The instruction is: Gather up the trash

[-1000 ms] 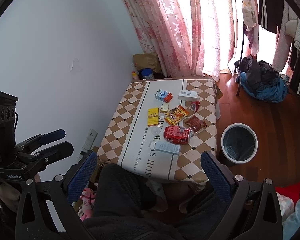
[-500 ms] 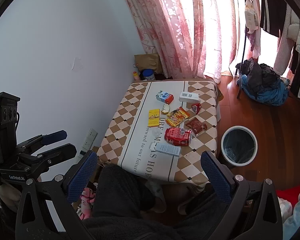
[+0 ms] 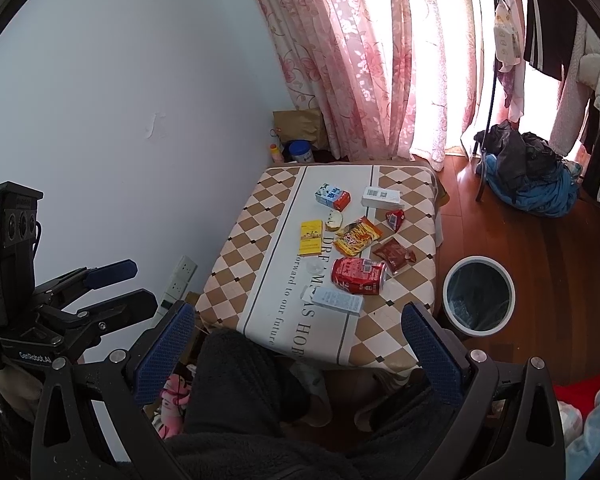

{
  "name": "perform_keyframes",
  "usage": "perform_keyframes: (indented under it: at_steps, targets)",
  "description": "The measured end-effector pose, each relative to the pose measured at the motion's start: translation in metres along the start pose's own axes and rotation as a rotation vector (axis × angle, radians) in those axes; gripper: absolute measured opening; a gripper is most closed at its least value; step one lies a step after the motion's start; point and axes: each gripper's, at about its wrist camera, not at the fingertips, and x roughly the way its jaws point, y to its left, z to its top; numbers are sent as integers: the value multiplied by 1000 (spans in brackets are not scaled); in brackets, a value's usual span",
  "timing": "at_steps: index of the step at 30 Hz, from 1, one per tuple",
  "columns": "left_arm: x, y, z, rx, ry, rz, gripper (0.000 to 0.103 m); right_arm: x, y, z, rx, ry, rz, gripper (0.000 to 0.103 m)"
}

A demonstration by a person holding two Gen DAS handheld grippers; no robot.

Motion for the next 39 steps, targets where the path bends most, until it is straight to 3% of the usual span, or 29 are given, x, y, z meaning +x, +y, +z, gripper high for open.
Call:
perform_keyframes:
  at_steps: [29, 32, 39]
  targets:
    - [3, -4, 5, -9, 14, 5, 103, 5, 0, 1, 18, -12, 2, 103]
    - [24, 8, 7, -39, 27, 70, 103, 23, -14, 3, 78, -10, -25, 103]
    - [123, 61, 1, -83, 128, 374, 103, 127, -79, 1, 334, 108, -54, 103]
